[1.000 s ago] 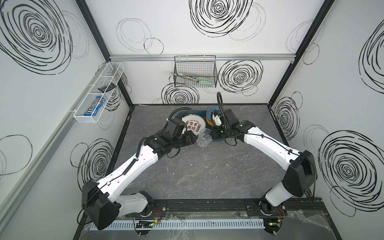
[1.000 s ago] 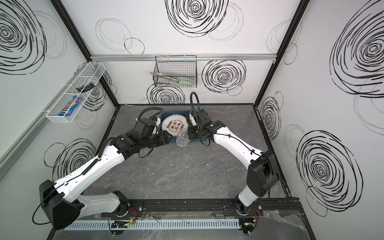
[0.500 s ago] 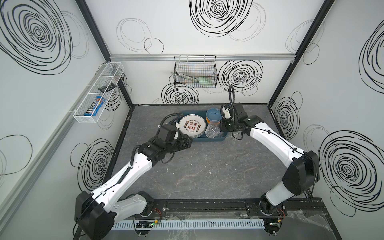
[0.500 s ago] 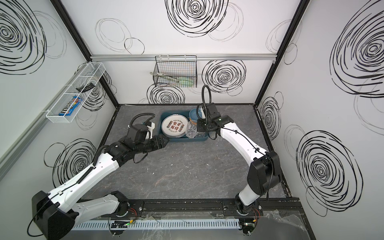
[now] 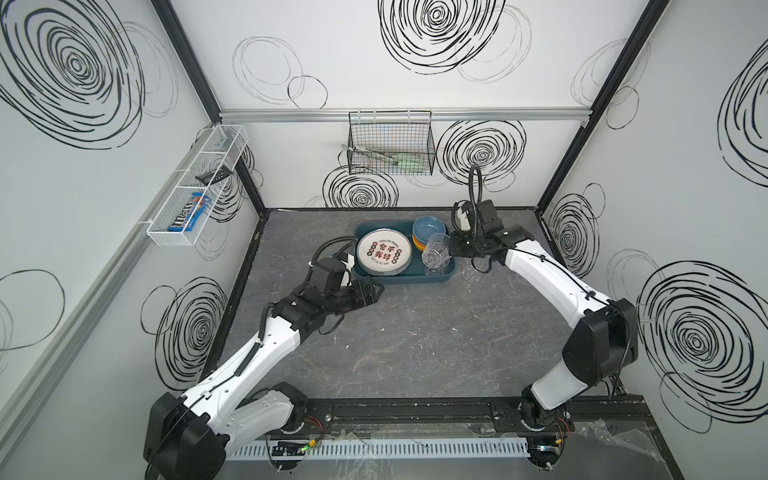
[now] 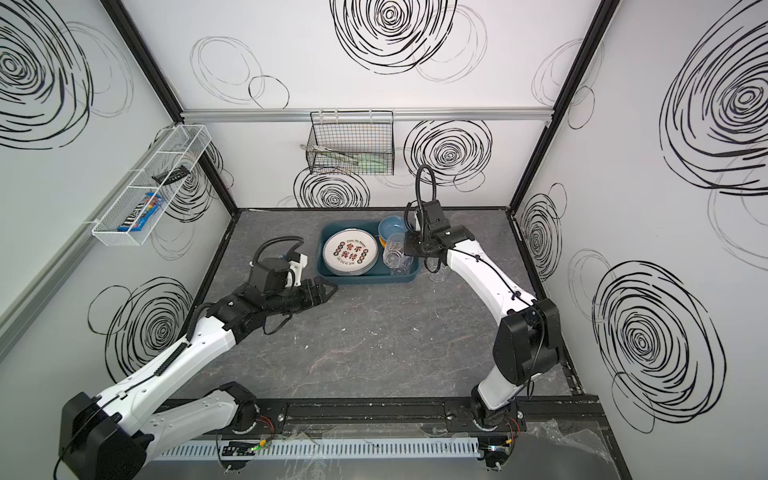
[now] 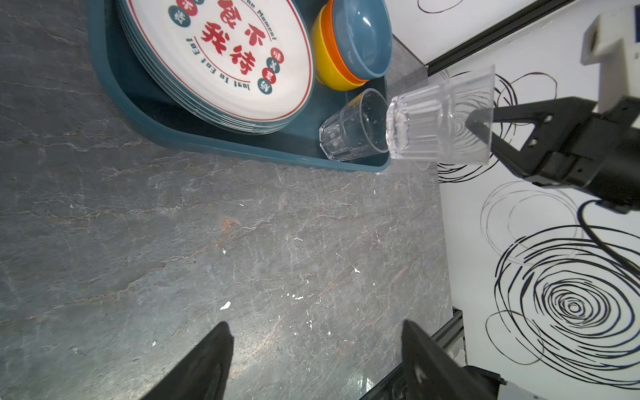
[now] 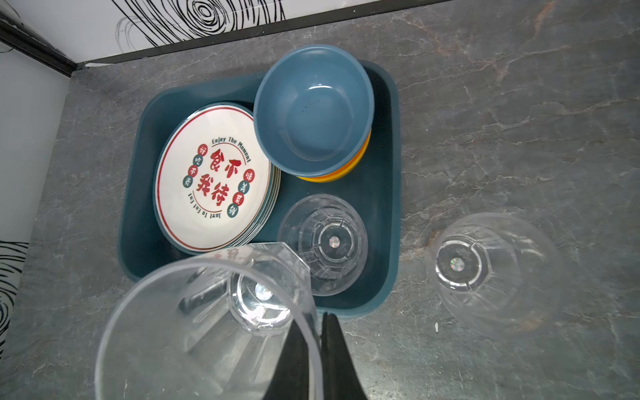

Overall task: Place the mixed dishes into the plastic bin
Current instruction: 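Carry the clear cup over the bin with the right gripper while the left releases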

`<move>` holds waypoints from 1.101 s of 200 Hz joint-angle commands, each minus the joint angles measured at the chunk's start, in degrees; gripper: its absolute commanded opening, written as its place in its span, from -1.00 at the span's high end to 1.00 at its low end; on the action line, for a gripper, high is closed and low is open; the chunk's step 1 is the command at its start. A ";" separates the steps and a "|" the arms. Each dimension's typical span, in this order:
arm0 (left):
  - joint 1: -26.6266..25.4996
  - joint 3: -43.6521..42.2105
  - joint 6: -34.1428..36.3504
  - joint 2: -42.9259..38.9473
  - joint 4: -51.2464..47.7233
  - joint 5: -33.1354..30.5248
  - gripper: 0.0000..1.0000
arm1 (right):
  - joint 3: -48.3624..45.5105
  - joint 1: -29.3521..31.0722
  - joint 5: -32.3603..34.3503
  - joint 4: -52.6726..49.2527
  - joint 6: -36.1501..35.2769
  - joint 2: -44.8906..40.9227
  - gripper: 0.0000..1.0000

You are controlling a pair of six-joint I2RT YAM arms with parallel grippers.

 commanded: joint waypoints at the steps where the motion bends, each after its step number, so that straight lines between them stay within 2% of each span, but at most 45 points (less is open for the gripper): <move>1: 0.61 -0.96 -0.42 -1.04 3.24 1.48 -0.61 | 2.55 -0.96 0.98 0.07 0.70 0.76 1.00; 75: 1.23 -2.91 -1.92 -1.28 6.97 5.54 -0.68 | 3.85 -2.85 0.79 0.49 0.70 2.96 1.00; 220: 1.30 -2.90 -1.83 -0.56 6.89 5.84 -0.71 | 8.95 -3.60 2.24 -0.89 0.42 9.33 1.00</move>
